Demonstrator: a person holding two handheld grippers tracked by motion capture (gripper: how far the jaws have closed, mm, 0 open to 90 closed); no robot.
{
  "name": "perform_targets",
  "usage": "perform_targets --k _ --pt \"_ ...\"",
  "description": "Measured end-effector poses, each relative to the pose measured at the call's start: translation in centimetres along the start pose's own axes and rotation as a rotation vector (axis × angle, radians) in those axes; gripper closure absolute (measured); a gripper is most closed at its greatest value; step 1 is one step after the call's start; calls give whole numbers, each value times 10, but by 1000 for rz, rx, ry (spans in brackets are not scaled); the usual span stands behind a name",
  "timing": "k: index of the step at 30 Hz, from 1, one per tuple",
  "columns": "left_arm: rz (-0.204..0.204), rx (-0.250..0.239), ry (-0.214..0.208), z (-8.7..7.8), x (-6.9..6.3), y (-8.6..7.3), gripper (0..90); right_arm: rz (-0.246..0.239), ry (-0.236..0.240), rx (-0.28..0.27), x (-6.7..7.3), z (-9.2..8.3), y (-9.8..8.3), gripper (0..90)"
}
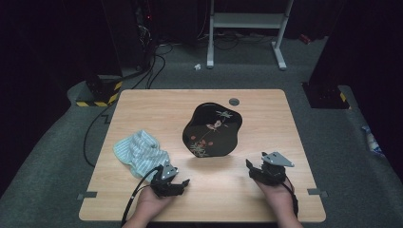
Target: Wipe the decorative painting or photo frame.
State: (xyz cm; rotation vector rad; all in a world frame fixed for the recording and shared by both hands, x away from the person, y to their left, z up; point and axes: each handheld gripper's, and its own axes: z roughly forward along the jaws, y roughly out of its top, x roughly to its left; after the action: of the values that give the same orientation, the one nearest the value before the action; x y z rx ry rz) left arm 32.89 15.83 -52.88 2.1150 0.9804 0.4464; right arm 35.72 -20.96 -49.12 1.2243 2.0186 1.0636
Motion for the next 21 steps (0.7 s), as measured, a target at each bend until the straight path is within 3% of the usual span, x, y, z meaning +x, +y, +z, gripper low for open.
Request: perform_targets --k 5,11,13,21 --pt "14 12 -8 1 -1 1 232 4 -53 91 -20 -10 -24 198" --pt "27 28 -20 3 -2 2 146 76 -81 183 -39 -19 -47 135" --pt "27 30 -21 4 -2 3 132 89 -60 229 -41 -14 -52 87" --pt "30 32 -24 5 -1 4 131 83 -55 222 -40 -11 -50 105"
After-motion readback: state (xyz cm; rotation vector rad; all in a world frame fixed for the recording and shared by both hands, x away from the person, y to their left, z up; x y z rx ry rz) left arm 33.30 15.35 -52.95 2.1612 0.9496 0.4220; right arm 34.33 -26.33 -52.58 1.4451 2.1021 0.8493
